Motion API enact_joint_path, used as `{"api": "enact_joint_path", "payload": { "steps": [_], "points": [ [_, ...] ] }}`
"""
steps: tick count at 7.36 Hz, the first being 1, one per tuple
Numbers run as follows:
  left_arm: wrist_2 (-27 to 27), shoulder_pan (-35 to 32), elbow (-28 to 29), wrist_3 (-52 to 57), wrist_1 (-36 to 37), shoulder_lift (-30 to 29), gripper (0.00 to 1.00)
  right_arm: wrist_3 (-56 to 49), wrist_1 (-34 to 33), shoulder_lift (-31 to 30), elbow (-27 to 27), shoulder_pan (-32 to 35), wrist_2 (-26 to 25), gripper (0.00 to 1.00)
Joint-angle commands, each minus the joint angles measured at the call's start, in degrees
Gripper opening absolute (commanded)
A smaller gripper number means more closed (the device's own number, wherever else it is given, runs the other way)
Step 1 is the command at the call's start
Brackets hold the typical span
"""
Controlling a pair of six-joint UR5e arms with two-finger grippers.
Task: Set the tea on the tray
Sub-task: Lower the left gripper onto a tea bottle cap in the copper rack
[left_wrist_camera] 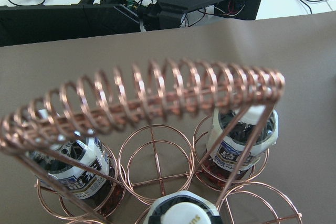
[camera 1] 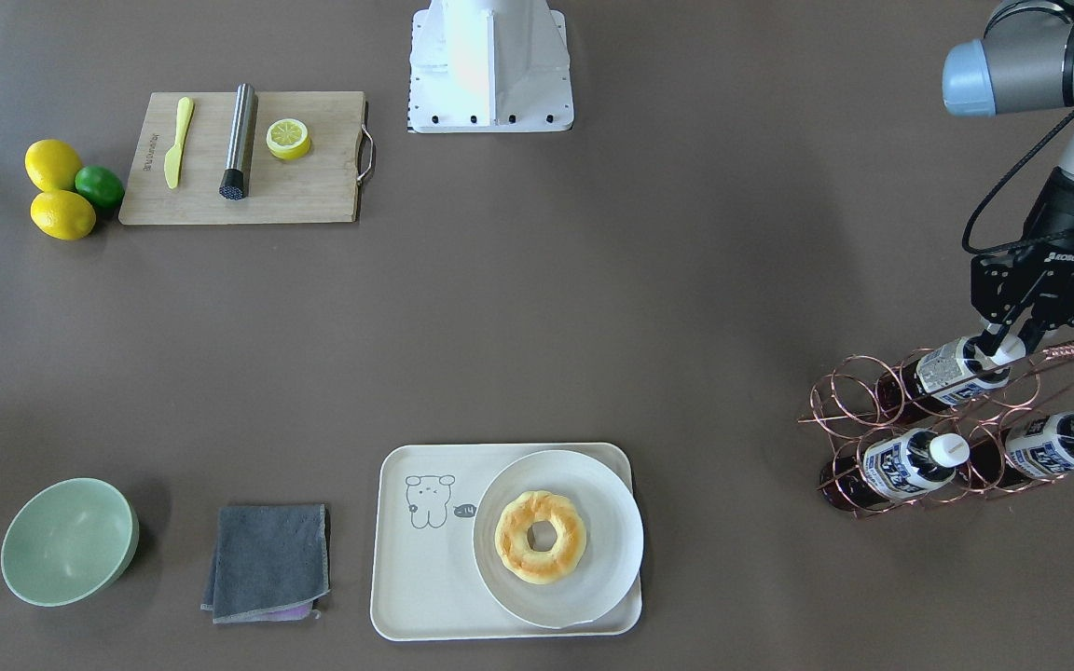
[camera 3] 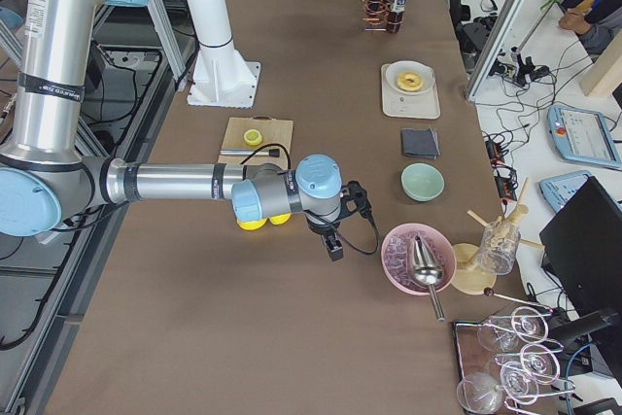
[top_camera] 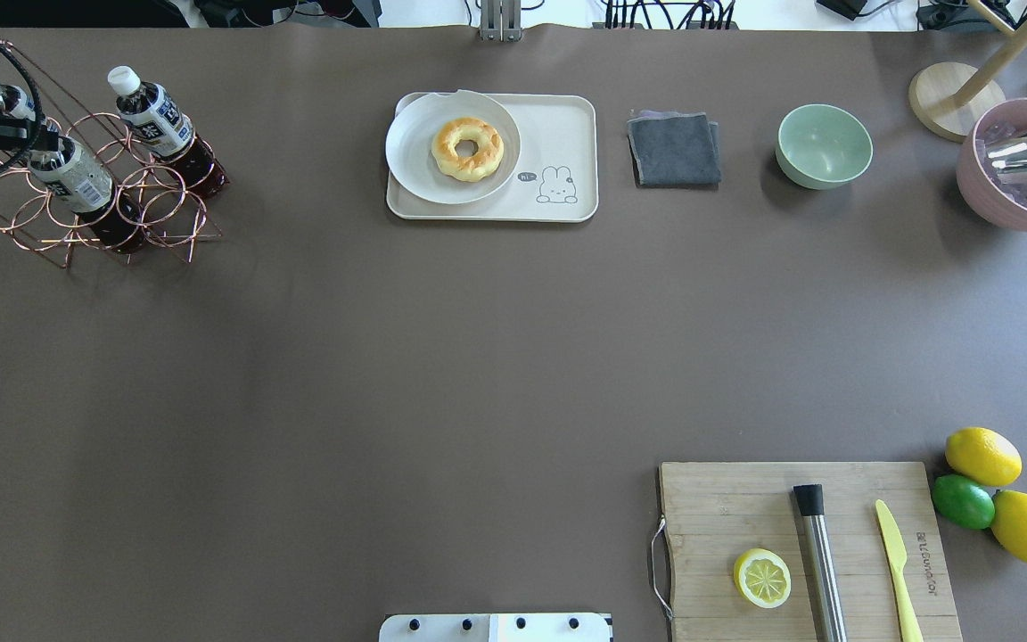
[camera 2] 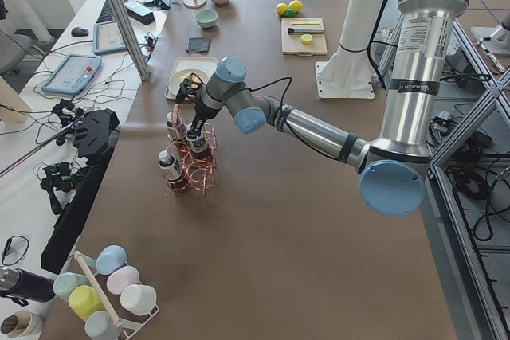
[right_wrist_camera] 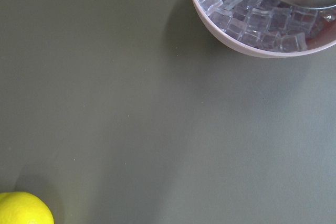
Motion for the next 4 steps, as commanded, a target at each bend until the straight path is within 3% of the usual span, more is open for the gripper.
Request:
{"api": "enact_joint_path", "payload": {
  "steps": [1,4],
  "points": [
    [-2.6,-2.6,-2.4,2.0,0.3,1.5,0.00,-0.1,0.0,0.1,-0.8,-0.1,0.0,1.00],
    [-5.2,-5.3,-8.6,2.1,7.3,1.5,0.00,-0.2,-0.1,0.4,-1.6,-0.4,-0.1,1.00]
  ]
}}
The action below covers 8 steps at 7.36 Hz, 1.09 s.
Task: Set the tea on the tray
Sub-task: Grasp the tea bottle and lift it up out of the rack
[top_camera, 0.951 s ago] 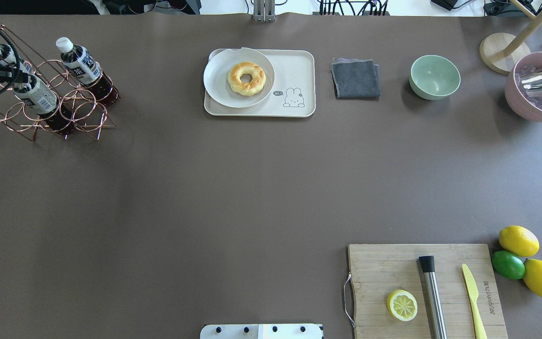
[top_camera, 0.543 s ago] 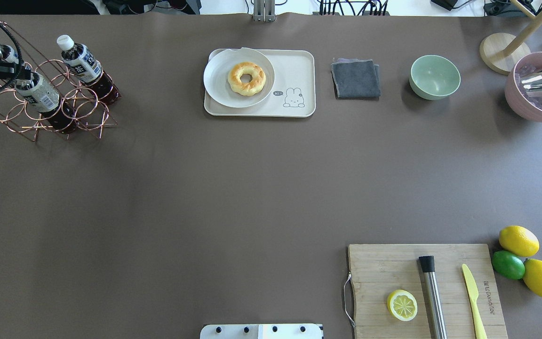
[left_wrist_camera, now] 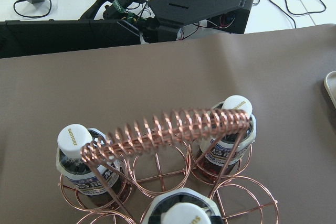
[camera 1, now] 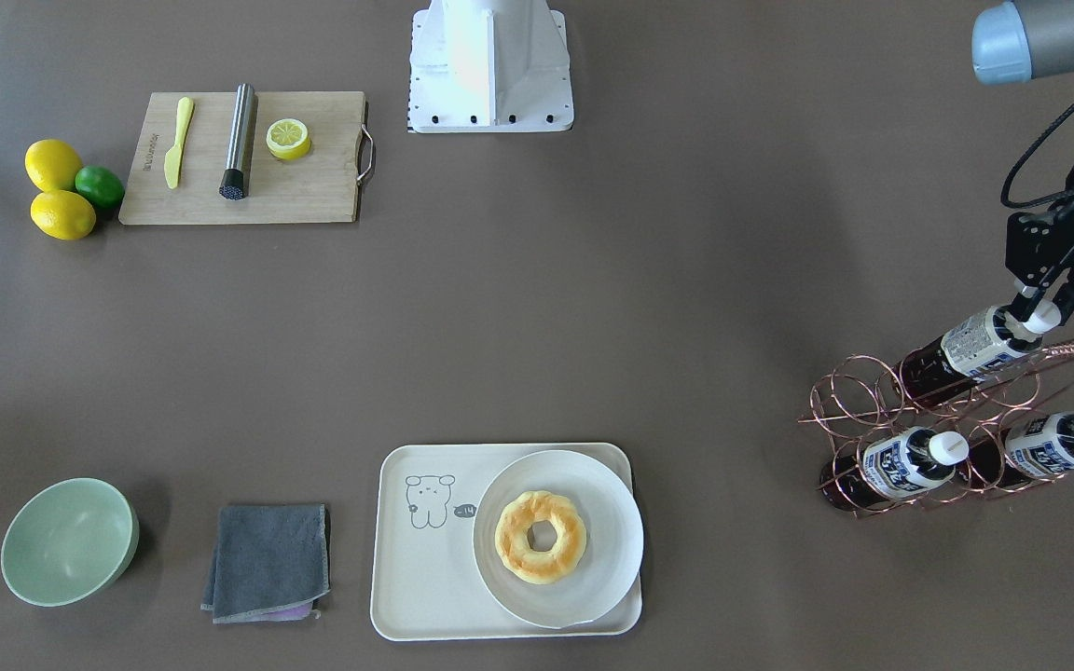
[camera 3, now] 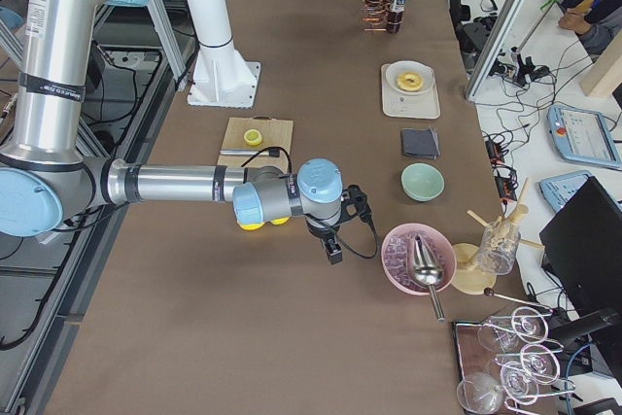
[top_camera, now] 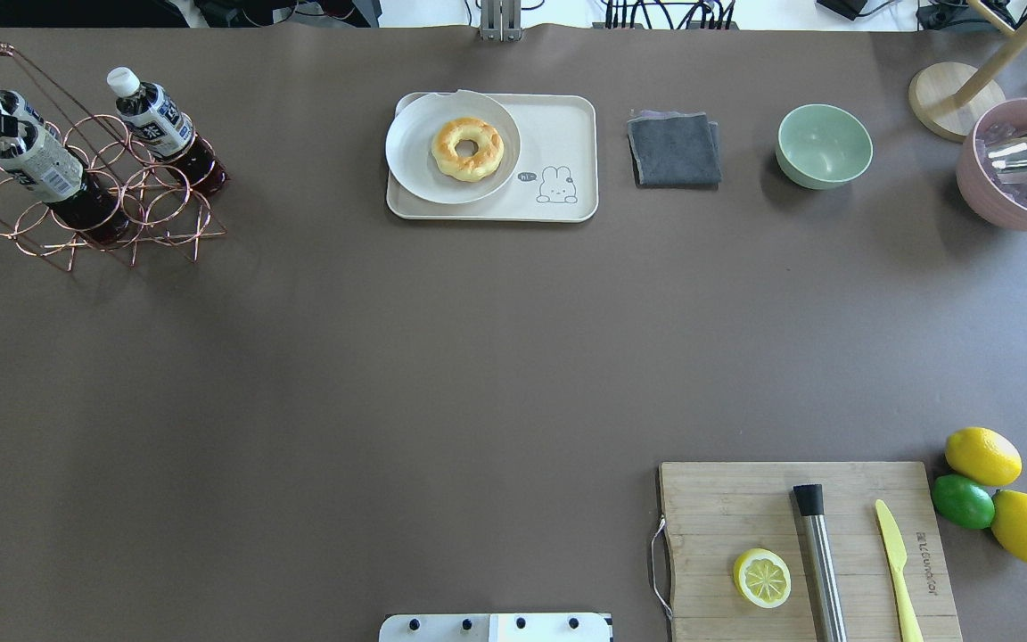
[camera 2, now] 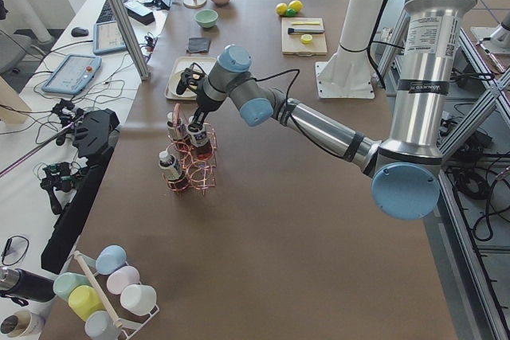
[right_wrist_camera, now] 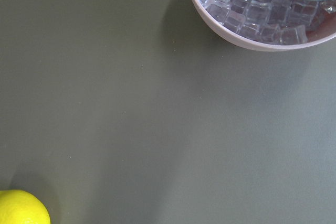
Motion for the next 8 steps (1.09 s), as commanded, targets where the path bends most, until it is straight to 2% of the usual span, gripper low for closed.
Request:
{"api": "enact_joint_path", "payload": {
  "steps": [1,3,5,7,8],
  "points": [
    [-2.2,-2.8,-3.6,0.8,3.1,0.1,0.00,-0.1,0.0,0.4,-0.9,-0.5,-0.1,1.00],
    [-6.3,-5.9,-4.2,2.0,3.7,0.1,0.00,-0.2,0.1,0.4,-0.9,-0.8,-0.1,1.00],
    [-5.9,-4.9,-11.0,1.5,14.0,-0.5,0.00,-0.3,0.2,0.4,-0.9,-0.8,-0.1,1.00],
    [-5.1,-0.8,-14.3,-0.7,15.0,-1.0,0.00,-0.3,0.2,0.5,-0.8,-0.9,0.0,1.00],
    [-1.6,3.5,-14.7,-3.9,15.0,-2.8,0.00,-0.4,0.6,0.4,-0.7,-0.9,0.1,1.00]
  ]
}}
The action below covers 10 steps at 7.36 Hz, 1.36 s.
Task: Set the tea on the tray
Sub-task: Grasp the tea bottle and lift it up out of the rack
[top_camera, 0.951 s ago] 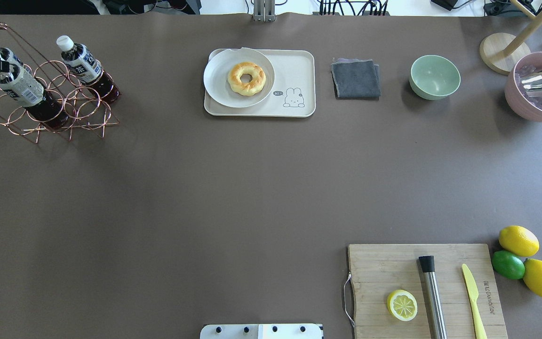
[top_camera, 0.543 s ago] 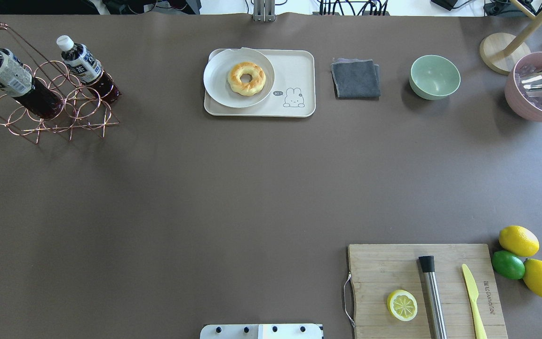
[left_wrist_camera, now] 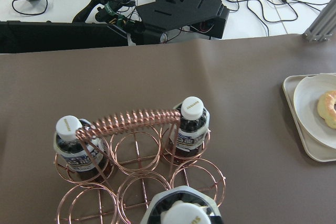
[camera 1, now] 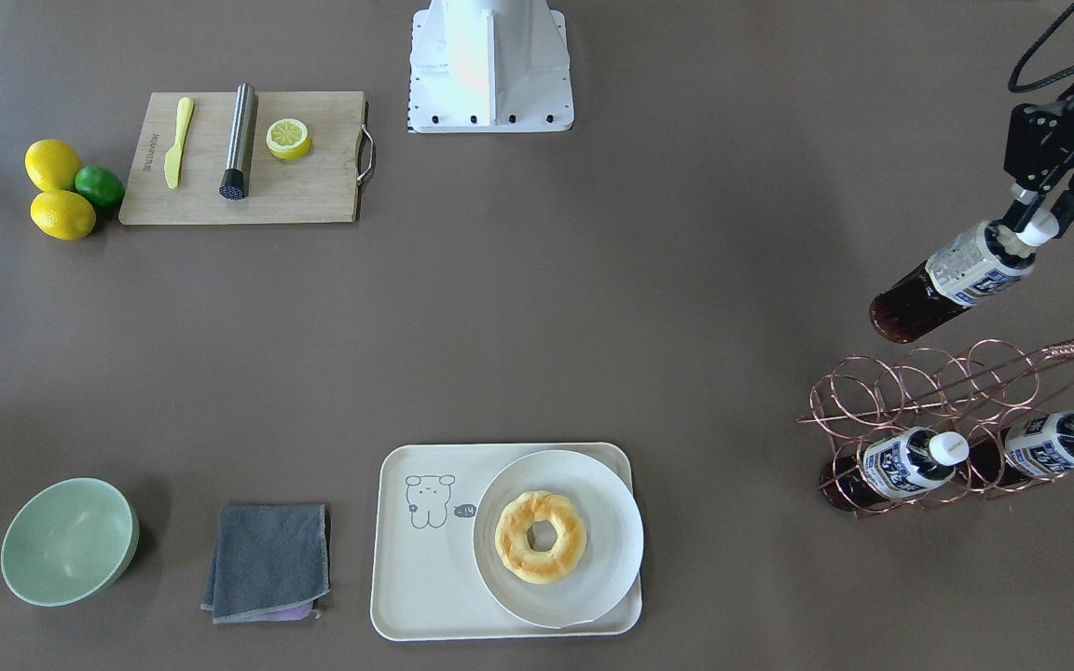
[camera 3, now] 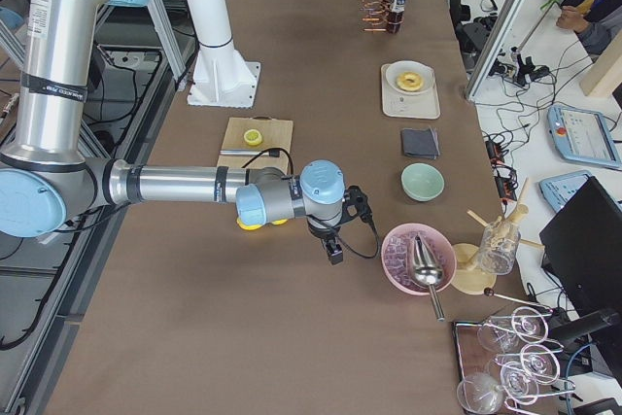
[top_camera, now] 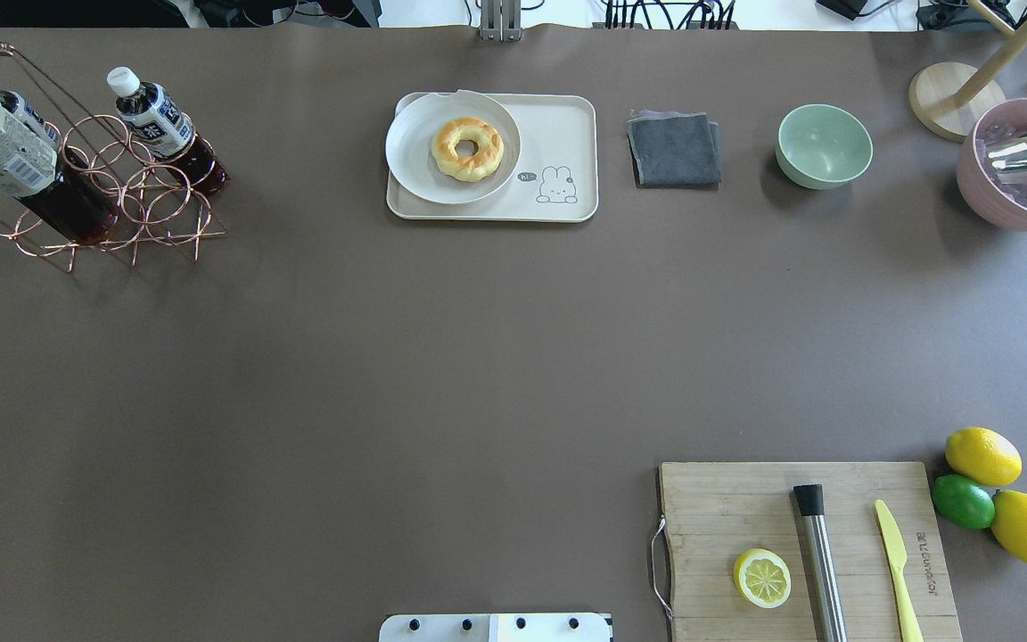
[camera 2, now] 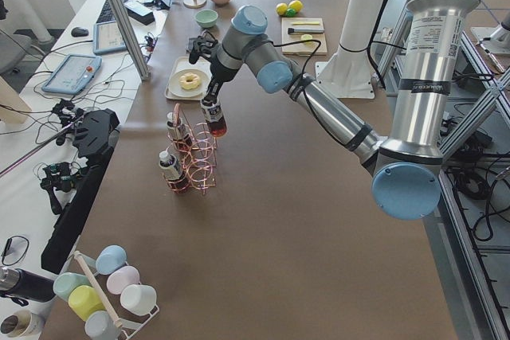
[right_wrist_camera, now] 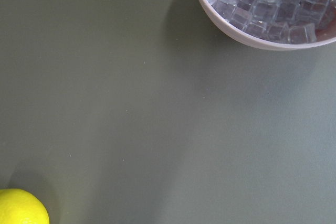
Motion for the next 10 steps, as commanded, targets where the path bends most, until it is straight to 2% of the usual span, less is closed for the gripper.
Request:
{"api": "enact_joint_path", "payload": {
  "steps": [1,2,5,7,9,10],
  "points": [
    [7.8,11.2,-1.6,-7.9,1.0,-4.5,0.00,0.0,4.5,-0.7,-0.1,0.0,0.2,1.00],
    [11.7,15.1,-1.8,-10.0,5.8,-8.8,0.00,-0.1,6.5,-1.7,-0.2,0.0,0.3,1.00],
    [22.6,27.2,-1.2,-17.4,23.2,-24.5,0.00,-0.2,6.7,-1.8,-0.1,0.0,0.2,1.00],
    [30.2,37.4,-0.8,-25.7,23.7,-27.2,0.00,0.6,6.6,-1.4,-0.1,-0.1,0.2,1.00],
    [36.6,45.3,5.6,-29.1,23.5,-32.8,0.00,0.7,6.6,-1.3,-0.1,-0.1,0.2,1.00],
    [36.7,46.3,8.7,-29.1,23.4,-35.5,0.00,0.7,6.6,-1.3,0.2,-0.1,0.3,1.00]
  ]
}}
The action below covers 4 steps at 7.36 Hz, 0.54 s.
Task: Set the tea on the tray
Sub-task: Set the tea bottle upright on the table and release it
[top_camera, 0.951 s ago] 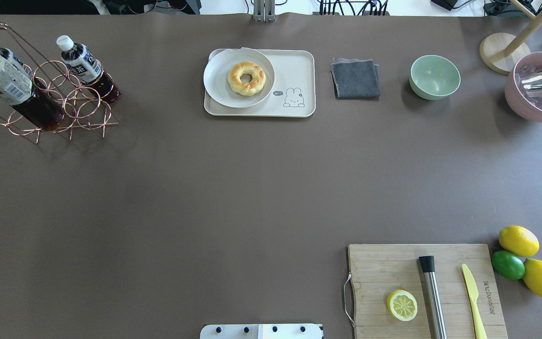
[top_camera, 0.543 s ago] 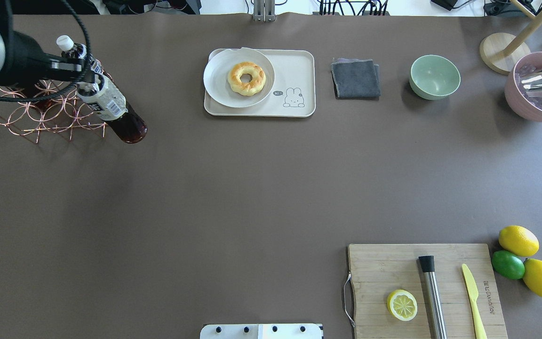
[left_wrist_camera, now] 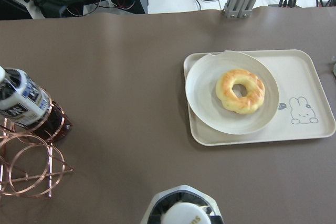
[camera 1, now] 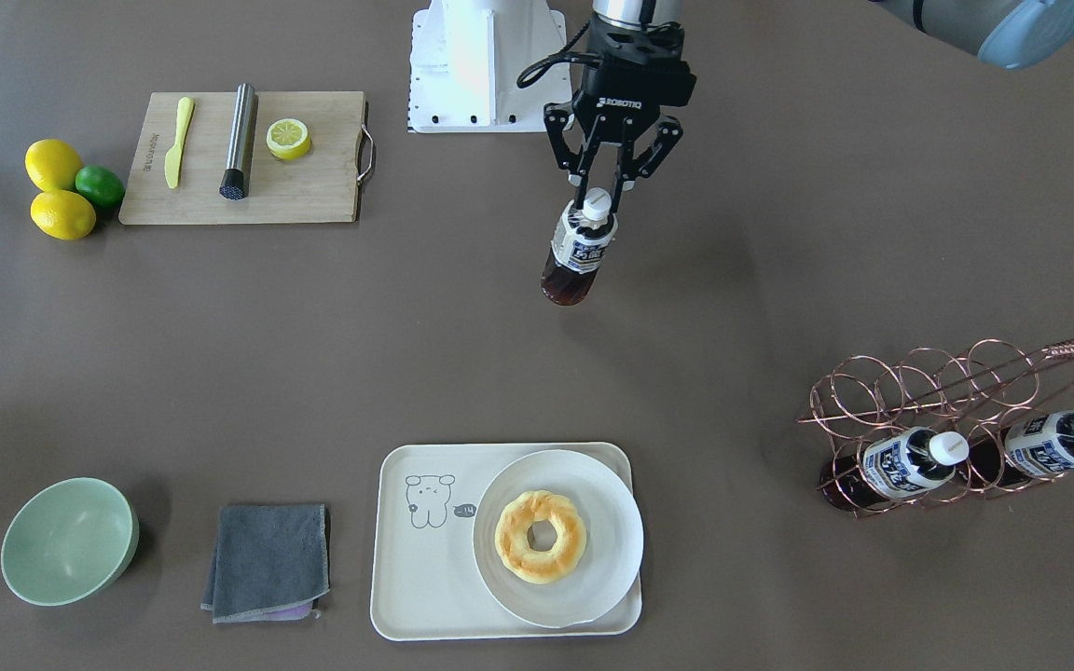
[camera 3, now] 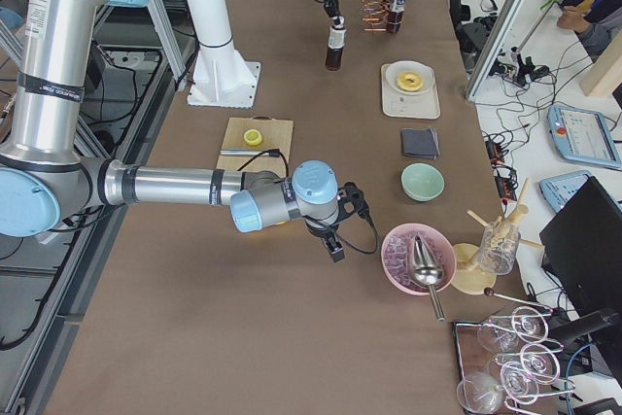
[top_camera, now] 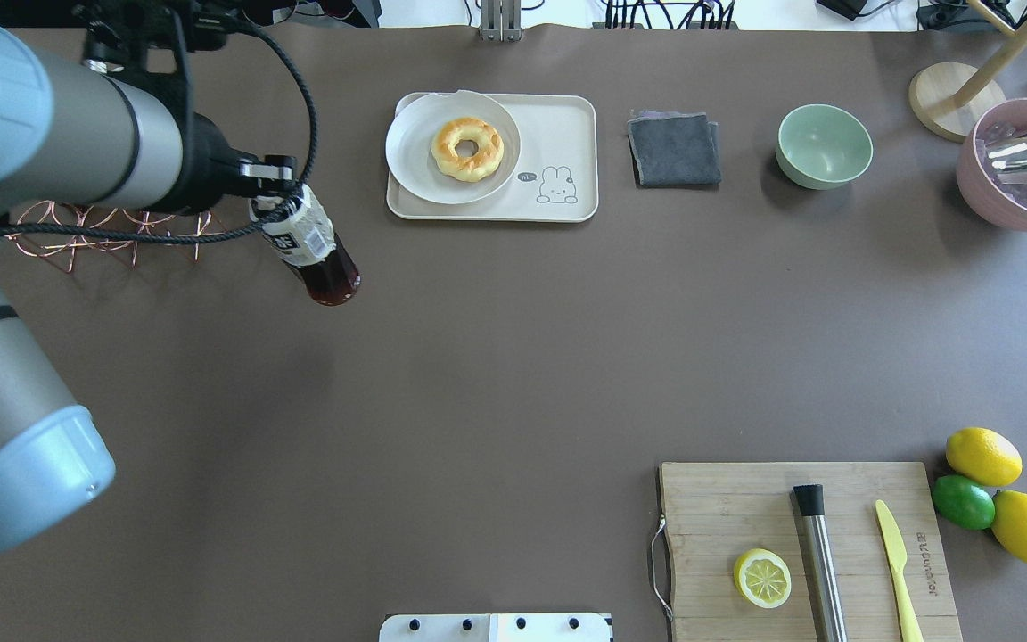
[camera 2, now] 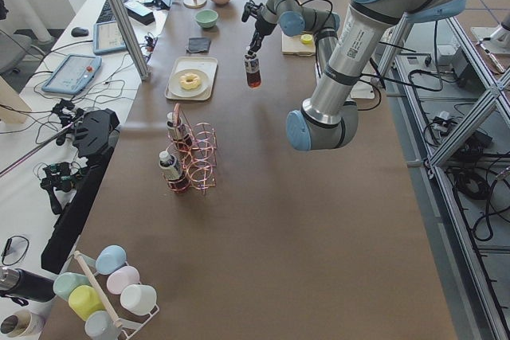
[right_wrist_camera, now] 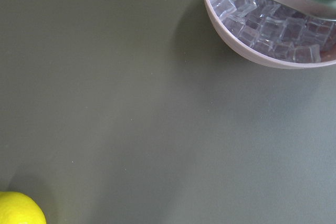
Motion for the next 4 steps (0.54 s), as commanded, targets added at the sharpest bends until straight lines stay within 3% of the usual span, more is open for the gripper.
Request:
{"api": "enact_joint_path", "payload": {
  "steps": [1,4],
  "points": [
    [2.4,4.9,6.3,-1.1,-0.4,-4.7,0.00,0.1,0.1,0.0,0.4,0.0,0.7,1.00],
    [5.5,6.9,6.8,-1.1,-1.0,-4.9,0.00,-0.1,0.1,0.1,0.4,0.0,0.6,1.00]
  ]
}}
